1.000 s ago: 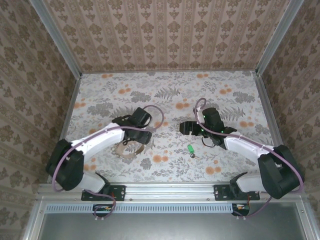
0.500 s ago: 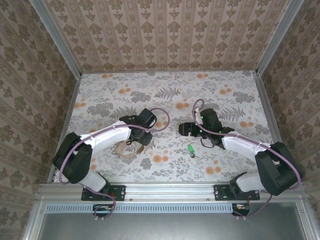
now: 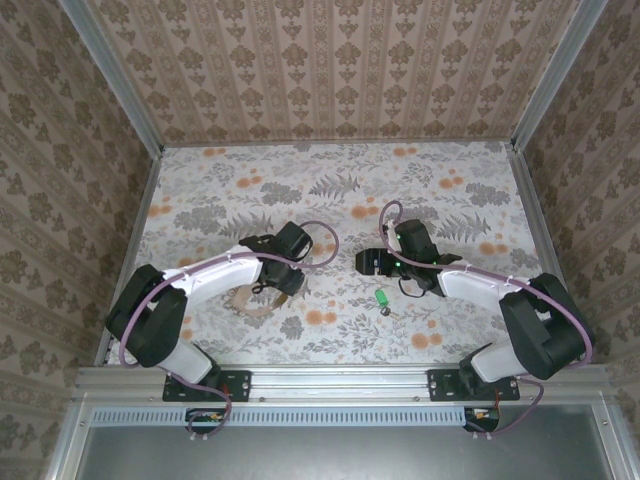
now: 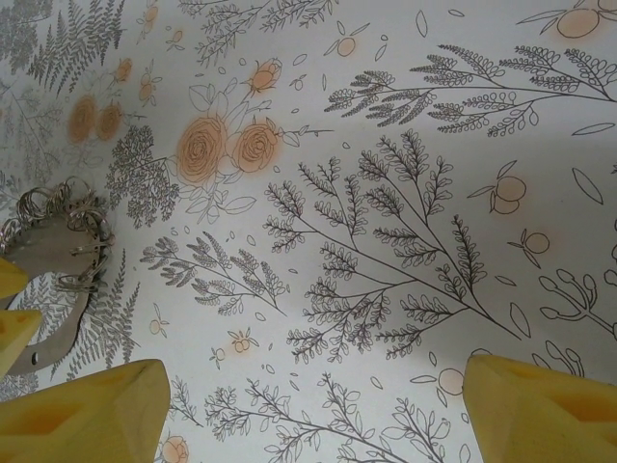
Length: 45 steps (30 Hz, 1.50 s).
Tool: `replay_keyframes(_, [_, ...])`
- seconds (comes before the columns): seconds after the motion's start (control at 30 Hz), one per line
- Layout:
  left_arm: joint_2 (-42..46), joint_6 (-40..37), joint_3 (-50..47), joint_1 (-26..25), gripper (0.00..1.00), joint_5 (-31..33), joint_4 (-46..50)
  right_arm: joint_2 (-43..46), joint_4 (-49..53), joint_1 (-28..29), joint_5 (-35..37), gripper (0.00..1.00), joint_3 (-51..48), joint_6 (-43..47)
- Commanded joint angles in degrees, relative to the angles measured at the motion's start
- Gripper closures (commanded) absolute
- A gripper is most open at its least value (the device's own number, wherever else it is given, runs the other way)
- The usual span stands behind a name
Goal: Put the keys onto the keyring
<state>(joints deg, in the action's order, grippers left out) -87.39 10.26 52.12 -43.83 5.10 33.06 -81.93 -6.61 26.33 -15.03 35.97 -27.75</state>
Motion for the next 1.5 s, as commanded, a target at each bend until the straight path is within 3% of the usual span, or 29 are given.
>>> replay_keyframes(0.0, [0.0, 0.2, -0.9, -0.2, 0.66, -1.2, -0.7, -0.4, 0.2, 0.4, 1.2, 0.19, 1.6, -0.8])
replay_keyframes(1.47, [-5.9, 0.3, 2.4, 0.4, 0.7, 1.8, -1.2, 0.0, 0.5, 0.7, 1.0, 0.2, 2.0, -0.3])
